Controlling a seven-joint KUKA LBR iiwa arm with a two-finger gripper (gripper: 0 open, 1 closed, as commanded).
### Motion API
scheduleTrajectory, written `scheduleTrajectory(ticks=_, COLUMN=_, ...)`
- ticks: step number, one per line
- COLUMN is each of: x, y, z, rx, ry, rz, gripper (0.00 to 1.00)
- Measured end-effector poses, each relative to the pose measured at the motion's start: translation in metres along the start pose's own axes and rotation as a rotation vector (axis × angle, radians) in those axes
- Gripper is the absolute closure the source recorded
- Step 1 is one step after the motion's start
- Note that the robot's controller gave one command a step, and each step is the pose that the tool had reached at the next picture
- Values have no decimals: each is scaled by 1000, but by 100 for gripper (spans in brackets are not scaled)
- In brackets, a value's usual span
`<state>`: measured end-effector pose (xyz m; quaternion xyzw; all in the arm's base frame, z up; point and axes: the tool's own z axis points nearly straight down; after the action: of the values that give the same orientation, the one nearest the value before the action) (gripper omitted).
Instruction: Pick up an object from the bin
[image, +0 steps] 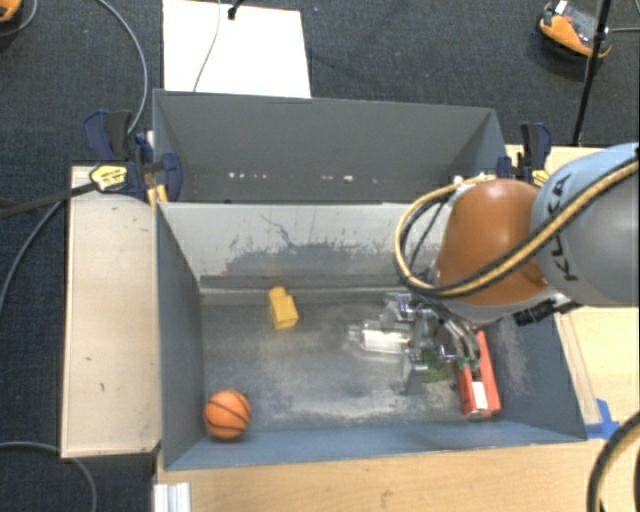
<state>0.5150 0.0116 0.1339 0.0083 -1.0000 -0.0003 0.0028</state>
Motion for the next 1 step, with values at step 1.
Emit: scheduleTrajectory(ticks=1, x=-2, y=0, z=-4, rx=0, ry=-8, rz=1, gripper=100)
